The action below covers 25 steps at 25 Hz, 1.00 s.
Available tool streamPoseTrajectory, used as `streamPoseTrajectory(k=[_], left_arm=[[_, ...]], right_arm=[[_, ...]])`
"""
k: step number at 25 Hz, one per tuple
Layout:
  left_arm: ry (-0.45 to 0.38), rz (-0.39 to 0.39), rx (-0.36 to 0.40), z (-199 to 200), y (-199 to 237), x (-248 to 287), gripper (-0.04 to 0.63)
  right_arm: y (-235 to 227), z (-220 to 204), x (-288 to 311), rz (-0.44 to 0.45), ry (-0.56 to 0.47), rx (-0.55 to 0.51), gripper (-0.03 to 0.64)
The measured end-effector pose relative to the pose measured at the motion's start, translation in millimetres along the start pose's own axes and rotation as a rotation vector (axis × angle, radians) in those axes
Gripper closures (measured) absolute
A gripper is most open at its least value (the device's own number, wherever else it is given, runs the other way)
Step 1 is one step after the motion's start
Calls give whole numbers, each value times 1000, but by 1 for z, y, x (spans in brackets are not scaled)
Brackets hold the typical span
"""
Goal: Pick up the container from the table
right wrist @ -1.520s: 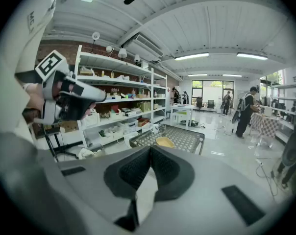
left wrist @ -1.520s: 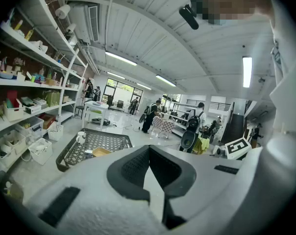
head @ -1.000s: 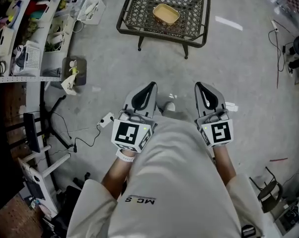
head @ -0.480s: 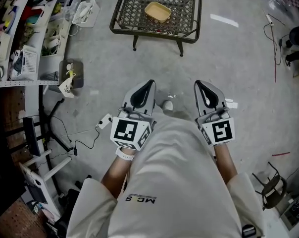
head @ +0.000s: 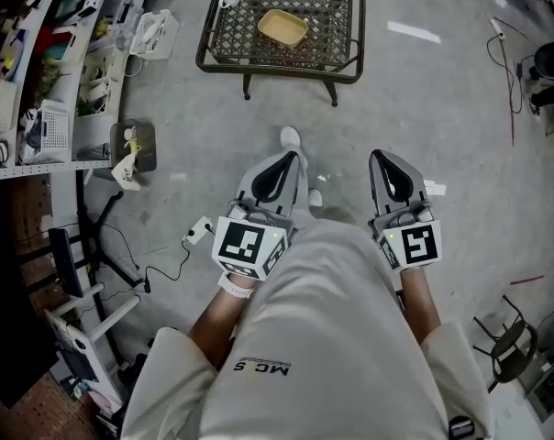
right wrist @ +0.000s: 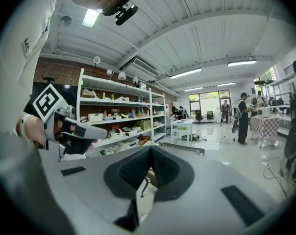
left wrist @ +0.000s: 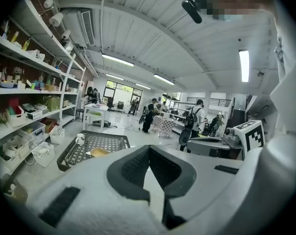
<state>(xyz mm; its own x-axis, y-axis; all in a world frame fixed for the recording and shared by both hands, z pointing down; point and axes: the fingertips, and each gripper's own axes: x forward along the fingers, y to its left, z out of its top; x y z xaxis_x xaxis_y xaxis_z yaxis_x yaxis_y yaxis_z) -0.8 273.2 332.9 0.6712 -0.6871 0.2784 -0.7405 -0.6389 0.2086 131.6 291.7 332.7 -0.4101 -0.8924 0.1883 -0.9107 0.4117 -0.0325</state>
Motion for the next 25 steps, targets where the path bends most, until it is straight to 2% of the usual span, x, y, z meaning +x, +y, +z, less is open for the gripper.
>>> streamPoseTrajectory(k=[9,17,25], left_arm=[[13,17,-51,11,51,49,575],[-5,25,-68,49,108,122,575],[-6,51,-89,75,175,172,575]], right_arm=[[-24,14,61,23,31,-49,600],[-75,24,138,31,68,-44,600],[-109,45,217,33,53,-53,600]])
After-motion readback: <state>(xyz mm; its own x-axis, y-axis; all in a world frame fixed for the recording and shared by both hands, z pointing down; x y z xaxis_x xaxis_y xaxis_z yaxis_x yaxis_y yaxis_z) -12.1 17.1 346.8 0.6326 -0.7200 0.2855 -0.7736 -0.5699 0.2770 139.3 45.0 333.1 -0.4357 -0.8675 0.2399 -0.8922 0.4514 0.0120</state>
